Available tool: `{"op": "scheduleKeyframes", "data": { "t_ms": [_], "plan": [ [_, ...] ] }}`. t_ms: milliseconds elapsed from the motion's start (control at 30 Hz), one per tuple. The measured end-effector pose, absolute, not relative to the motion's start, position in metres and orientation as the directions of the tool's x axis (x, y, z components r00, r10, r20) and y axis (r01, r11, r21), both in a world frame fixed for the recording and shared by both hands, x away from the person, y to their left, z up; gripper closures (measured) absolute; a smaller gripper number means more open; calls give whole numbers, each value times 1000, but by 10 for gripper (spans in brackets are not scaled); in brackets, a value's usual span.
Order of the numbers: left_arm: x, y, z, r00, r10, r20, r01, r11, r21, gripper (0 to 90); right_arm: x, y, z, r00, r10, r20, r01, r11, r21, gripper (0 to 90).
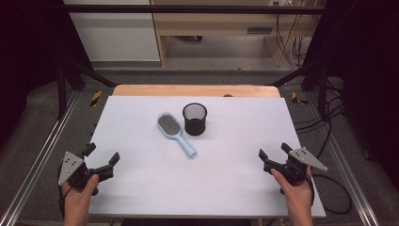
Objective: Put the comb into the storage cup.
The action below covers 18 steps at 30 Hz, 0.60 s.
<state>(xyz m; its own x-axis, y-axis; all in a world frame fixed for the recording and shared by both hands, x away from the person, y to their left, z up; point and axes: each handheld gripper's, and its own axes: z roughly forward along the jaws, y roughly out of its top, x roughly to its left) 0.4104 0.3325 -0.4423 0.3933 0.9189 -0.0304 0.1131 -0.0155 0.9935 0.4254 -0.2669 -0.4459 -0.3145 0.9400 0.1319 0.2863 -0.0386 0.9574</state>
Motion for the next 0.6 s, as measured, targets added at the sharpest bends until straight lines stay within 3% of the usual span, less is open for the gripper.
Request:
{"op": "scheduleKeyframes", "data": {
  "t_ms": [600],
  "plan": [
    [410, 326, -444, 418, 908, -20, 126, -36, 991, 28, 430, -252, -446, -368, 923, 117, 483, 83, 872, 82]
  ]
}}
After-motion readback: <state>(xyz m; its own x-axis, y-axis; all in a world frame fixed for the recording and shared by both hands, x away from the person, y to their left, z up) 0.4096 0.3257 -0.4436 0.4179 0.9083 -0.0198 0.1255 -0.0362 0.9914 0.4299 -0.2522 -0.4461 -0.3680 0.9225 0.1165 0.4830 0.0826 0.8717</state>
